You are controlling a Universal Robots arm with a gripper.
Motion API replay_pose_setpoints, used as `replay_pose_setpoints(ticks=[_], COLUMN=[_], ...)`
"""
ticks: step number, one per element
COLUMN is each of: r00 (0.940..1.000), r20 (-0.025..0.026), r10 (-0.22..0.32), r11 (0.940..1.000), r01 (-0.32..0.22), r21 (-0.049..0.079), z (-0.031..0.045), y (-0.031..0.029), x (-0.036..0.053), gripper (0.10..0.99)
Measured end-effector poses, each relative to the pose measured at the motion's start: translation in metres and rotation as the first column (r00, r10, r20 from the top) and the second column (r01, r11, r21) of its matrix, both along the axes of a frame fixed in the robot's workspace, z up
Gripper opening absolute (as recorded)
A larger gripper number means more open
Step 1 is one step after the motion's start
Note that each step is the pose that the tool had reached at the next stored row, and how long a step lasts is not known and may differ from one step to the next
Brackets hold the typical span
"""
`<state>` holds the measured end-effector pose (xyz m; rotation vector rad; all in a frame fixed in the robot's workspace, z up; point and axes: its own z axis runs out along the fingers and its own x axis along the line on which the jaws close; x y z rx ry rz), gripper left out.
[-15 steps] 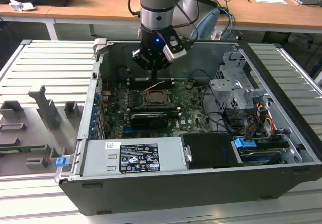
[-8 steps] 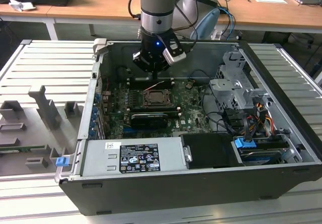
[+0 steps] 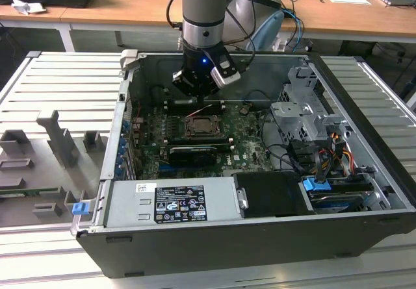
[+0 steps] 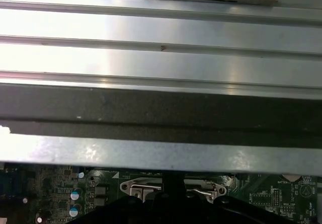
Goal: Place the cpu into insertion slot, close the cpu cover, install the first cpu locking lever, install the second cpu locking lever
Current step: 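Install the first cpu locking lever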
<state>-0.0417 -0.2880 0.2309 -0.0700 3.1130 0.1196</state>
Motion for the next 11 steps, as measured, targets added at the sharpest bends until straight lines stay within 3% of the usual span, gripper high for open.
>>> replay_pose_setpoints(ticks=[11], r00=[1.0], r20=[0.0002], r10=[0.007], r11=[1.0], r01=[-0.007], r21=[0.007], z=[-0.0036], y=[0.0008], x=[0.0026], gripper=[0.106])
